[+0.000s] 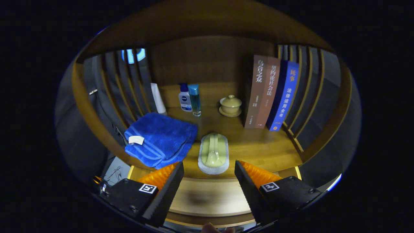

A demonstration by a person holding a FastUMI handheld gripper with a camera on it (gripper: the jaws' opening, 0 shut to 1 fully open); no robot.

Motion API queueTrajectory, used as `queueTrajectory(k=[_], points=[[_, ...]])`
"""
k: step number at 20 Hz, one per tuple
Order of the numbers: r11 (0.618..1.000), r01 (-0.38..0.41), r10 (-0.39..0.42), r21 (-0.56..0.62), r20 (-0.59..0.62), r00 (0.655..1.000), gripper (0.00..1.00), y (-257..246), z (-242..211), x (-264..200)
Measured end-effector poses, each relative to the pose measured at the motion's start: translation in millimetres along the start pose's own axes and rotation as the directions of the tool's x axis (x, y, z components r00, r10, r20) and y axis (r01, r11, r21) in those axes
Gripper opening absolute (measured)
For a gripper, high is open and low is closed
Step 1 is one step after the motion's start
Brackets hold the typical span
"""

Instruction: Pull open the drawer, take out the items inside it, and place them on the countertop above the cabinet.

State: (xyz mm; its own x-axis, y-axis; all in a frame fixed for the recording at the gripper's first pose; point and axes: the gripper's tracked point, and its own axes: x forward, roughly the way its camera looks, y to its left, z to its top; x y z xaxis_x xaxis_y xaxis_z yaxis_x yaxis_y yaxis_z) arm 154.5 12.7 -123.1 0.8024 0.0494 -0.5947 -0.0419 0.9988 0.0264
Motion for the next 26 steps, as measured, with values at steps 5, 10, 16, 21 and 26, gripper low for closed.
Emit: queueTrajectory(k=[5, 10, 16, 21, 26], points=[[0.999, -0.038, 0.037, -0.002, 0.262, 0.964, 1.0, 11.9, -5.4, -66.2], [1.0, -0.031, 0.029, -0.004, 0.429, 0.903, 1.0, 14.6, -43.3, -102.9], [0.999, -0.009, 0.031, -0.041, 0.568, 0.822, 1.0, 17.5, -93.9, -128.0], [1.0, -0.005, -0.004, 0.016, 0.548, 0.836, 1.0, 7.7, -147.9, -111.3], [0.999, 0.032, -0.026, -0.003, 0.493, 0.87, 1.0, -2.0, -197.7, -82.1]])
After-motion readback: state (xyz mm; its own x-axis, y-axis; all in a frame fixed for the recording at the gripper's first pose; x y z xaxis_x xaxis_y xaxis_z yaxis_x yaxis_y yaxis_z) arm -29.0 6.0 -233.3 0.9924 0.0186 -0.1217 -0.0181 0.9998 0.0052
